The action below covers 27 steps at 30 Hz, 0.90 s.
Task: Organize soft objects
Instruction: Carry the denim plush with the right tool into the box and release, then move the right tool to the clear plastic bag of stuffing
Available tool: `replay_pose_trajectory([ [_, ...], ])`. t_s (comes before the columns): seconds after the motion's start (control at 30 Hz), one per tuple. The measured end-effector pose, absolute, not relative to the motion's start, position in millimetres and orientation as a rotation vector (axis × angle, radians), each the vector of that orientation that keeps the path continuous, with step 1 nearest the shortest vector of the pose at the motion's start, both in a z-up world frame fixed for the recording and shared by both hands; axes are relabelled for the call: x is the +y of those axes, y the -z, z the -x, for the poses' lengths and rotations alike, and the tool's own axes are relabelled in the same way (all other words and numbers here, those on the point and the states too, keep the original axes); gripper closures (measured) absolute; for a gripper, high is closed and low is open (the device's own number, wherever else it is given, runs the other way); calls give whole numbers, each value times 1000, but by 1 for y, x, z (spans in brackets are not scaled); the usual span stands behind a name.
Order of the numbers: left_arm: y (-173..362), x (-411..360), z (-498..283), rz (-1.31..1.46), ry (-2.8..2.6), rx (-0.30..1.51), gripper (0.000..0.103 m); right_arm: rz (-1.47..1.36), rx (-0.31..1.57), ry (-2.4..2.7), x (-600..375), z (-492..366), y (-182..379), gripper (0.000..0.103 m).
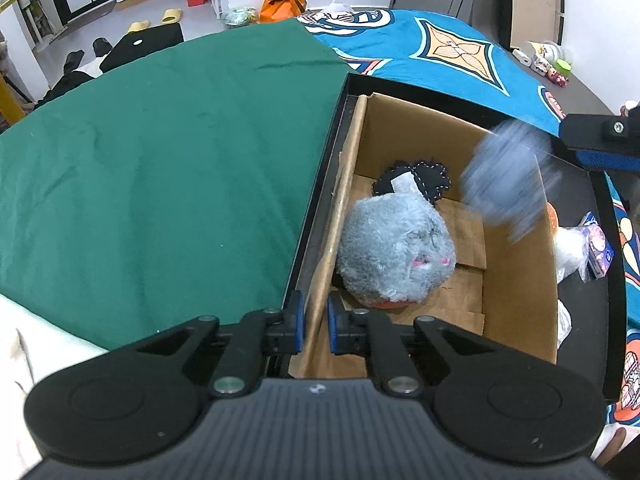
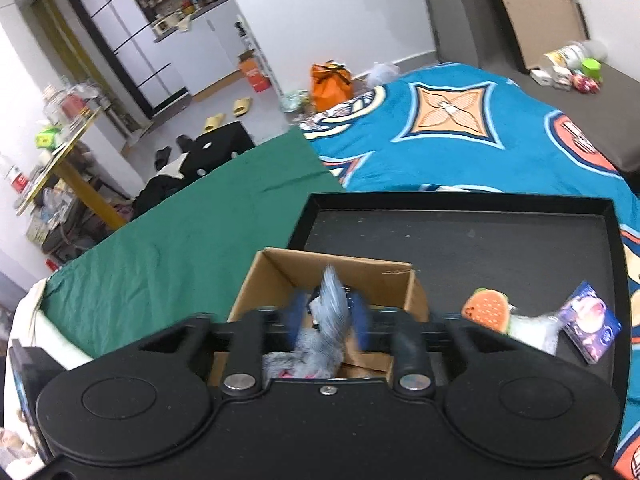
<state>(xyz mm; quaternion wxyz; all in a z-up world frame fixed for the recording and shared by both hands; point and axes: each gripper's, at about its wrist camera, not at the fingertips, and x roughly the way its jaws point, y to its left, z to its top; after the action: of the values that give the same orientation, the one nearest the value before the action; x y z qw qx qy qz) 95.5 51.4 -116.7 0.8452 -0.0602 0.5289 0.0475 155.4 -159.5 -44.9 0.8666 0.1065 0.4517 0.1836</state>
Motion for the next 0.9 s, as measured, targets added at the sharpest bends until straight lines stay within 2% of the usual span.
replay_pose_trajectory([
  [0.33,115,47,-96,110,-106,1121,91,-203,951,-295,-193,-141,54,27],
  [0.43,114,45,-96,96,-110,1122,88,-190,954,-270,-202,-137,57,22],
  [0.6,113,41,-99,87,-118,1134,86,-193,955,-246,-217,-133,62,20],
  [0.77,110,37,-100,56,-138,1131,65,-184,935,-243,-230,-130,65,18],
  [0.9,108,32,-100,33,-150,1132,58,-178,928,-257,-243,-131,68,17],
])
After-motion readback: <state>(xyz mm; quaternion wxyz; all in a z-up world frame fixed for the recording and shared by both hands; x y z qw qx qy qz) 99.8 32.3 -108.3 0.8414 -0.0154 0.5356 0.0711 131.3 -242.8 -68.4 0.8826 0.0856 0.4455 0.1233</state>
